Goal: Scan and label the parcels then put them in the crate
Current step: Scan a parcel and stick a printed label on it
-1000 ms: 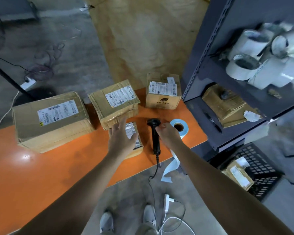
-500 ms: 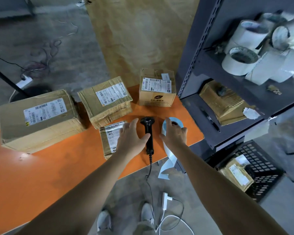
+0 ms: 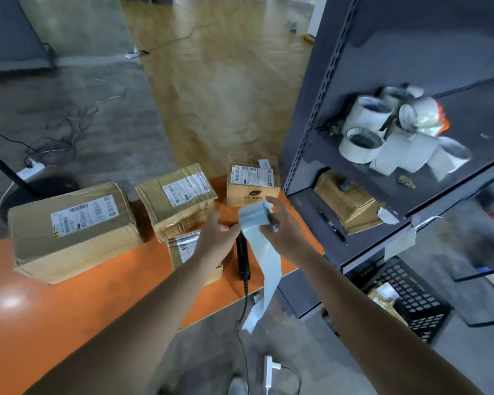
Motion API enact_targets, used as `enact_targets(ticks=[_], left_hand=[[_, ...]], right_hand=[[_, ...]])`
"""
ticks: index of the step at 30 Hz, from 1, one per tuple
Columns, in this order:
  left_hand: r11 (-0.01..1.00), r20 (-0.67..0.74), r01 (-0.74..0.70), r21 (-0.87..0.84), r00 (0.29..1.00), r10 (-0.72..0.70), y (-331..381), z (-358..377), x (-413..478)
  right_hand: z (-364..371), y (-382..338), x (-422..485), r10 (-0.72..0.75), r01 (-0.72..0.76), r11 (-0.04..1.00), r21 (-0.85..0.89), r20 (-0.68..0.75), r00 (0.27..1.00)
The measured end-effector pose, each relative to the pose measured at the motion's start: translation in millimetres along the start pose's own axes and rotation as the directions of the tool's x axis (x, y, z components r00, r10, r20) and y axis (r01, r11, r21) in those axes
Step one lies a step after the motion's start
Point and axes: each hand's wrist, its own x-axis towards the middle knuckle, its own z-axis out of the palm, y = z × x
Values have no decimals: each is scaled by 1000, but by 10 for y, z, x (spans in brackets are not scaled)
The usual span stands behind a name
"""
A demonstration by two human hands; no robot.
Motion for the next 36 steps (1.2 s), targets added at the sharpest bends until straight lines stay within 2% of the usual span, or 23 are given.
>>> enact_targets(ticks=[5, 7, 9, 14, 19, 23, 28, 32, 36], left_hand=[[941, 39, 91, -327, 996, -83, 195, -301, -14], [907, 45, 72, -414, 997, -58, 227, -427, -52], [902, 23, 24, -431, 1000, -15, 222, -537, -71], [926, 35, -78, -370, 995, 98, 48, -793, -150], [939, 49, -142, -312, 985, 165, -84, -997, -230], [955, 36, -194, -224, 978, 207, -207, -1128, -254], [948, 18, -301, -108, 952, 304, -339, -1215, -295], [940, 7, -341, -19, 940, 341, -418, -1261, -271], [934, 18, -357, 2, 934, 357, -463, -1268, -252]], right_hand=[[81, -399, -119, -81, 70, 971, 227, 42, 996], [137, -514, -172, -108, 86, 961, 263, 70, 992], [180, -588, -212, -129, 98, 954, 284, 95, 987], [286, -794, -242, -97, 56, 935, 350, 101, 990], [461, -916, -217, -122, 98, 952, 289, 67, 990], [528, -989, -221, -135, 114, 980, 165, 119, 984], [620, -1076, -226, -166, 165, 986, 12, 25, 986], [695, -1089, -213, -188, 188, 979, -80, 12, 982], [700, -1110, -166, -177, 173, 978, -115, -21, 984]])
